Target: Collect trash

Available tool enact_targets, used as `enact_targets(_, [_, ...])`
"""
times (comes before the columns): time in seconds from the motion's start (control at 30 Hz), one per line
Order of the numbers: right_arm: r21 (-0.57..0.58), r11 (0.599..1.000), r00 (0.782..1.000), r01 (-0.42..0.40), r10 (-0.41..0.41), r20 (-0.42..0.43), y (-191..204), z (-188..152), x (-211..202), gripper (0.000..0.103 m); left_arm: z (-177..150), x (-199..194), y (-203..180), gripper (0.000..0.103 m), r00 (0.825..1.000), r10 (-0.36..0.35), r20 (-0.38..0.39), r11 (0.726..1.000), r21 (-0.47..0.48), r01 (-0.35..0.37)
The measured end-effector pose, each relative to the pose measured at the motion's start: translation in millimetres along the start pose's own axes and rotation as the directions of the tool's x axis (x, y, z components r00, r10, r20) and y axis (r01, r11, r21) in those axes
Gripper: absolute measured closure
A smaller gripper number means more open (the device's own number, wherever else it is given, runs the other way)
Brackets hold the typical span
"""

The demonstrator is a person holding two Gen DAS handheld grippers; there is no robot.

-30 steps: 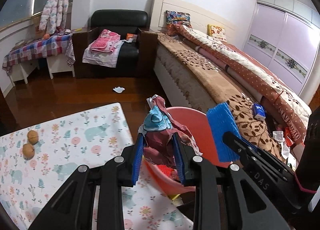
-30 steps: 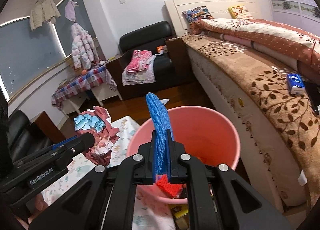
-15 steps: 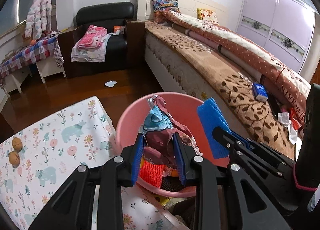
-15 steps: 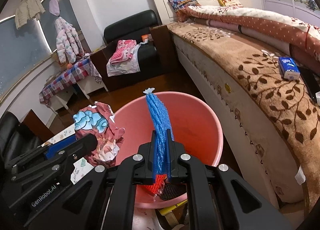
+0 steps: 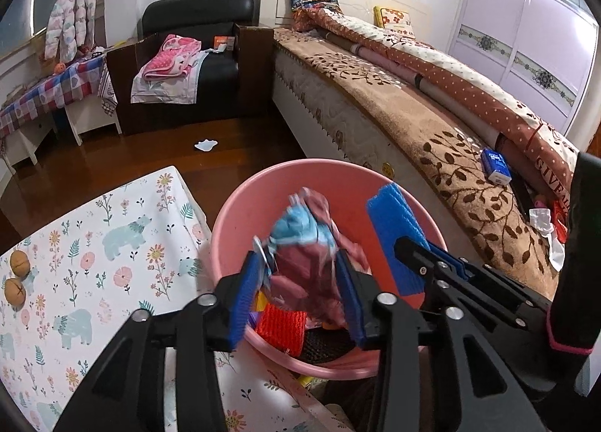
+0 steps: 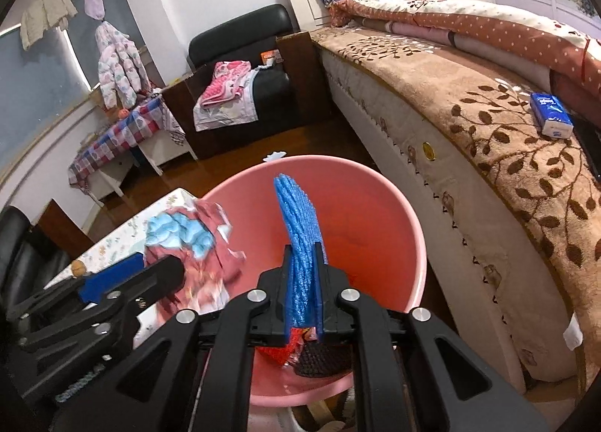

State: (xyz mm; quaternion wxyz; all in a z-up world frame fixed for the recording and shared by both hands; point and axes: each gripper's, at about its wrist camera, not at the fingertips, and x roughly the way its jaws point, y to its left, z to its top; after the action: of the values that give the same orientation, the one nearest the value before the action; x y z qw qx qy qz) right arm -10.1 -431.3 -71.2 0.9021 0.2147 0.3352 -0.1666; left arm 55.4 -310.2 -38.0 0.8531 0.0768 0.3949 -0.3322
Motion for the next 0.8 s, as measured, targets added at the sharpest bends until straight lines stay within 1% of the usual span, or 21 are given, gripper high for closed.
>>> enact_targets(0.03, [0.001, 1.000, 1.000, 0.001, -0.001, -0.001, 0, 0, 0, 0.082, 0, -1, 1, 0.055, 1.000, -0.004, 0.003, 1.000, -0.002, 0.004])
enact_targets(0.13, [0.009, 1.000, 1.000, 0.006, -0.006, 0.002, -2, 0, -1, 0.076, 1, -2, 1, 0.053, 1.000, -0.004, 0.008, 1.000, -0.001, 0.004])
enact_targets(0.2, [0.012, 1.000, 1.000, 0.006, -0.006, 0.001, -3, 0, -2, 0.076, 1, -3, 1, 0.051, 1.000, -0.005, 0.011, 1.000, -0.006, 0.005])
enact_targets(0.47, [-0.005, 1.000, 1.000, -0.001, 0.001, 0.018, -2, -2, -12, 0.076, -1, -13, 1, 0.050, 1.000, -0.010, 0.028, 1.000, -0.007, 0.010])
enact_targets(0.6, [-0.023, 1.000, 0.999, -0.004, 0.004, 0.039, 2, -3, -24, 0.076, -3, -23, 2, 0.050, 0.999, -0.002, 0.050, 1.000, -0.007, 0.002])
enact_targets(0.63, [-0.030, 1.000, 0.999, -0.003, 0.005, 0.045, 4, -3, -27, 0.076, -3, -25, 3, 0.048, 0.998, 0.002, 0.055, 1.000, -0.007, -0.002])
enact_targets(0.8, [-0.074, 0.997, 0.995, 0.009, -0.002, 0.098, 15, -6, -47, 0.075, -5, -41, 6, 0.046, 0.996, 0.020, 0.092, 1.000, -0.010, -0.019])
